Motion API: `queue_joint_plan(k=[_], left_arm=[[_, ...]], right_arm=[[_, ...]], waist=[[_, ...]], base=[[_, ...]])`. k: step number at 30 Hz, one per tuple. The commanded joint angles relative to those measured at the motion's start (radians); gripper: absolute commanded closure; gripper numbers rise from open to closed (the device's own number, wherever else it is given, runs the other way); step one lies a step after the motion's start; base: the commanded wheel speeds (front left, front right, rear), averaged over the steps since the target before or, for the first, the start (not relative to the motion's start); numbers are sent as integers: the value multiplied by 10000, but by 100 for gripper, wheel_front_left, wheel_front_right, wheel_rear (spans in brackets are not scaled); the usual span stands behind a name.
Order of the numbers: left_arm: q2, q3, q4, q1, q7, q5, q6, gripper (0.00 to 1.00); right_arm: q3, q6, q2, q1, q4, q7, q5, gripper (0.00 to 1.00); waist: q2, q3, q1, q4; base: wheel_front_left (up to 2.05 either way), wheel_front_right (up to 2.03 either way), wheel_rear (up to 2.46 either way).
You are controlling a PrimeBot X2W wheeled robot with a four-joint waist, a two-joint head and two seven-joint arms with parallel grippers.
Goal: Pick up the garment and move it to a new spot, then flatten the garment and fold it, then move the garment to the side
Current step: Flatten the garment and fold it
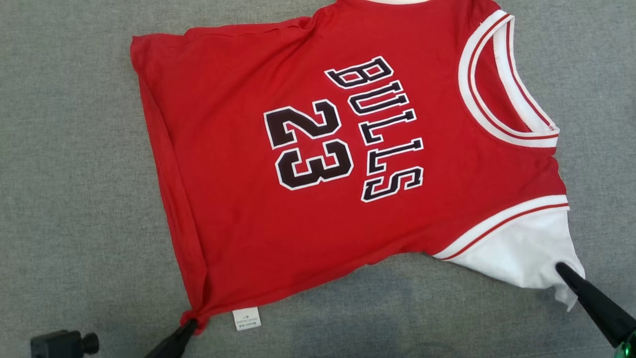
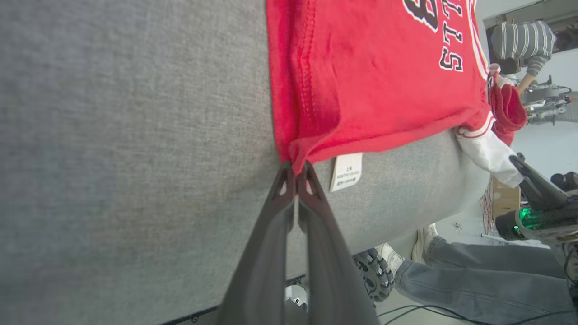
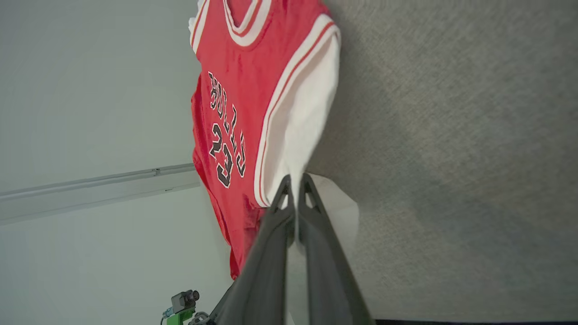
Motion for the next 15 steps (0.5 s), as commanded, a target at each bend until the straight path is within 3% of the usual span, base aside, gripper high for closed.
queue_joint_plan(k=[1,6,15], left_arm=[[202,115,-189,-151,113,-142,-36,100],[1160,1016,-1332,-806,1046,-1103,224,100],[2081,2284,-2278,-2016,2117,-2468,944,100]], right_arm=[[3,7,-12,-235,-101,14,67,100],[-300,7,-16,-1864,34,174,-472,100],[-939,7,-17,-6118,1715,1334,-2097,100]], waist=[[81,11,1,10],[81,202,1,-42],[81,526,1,-18]], base=[[0,0,0],[0,0,0],[0,0,0]])
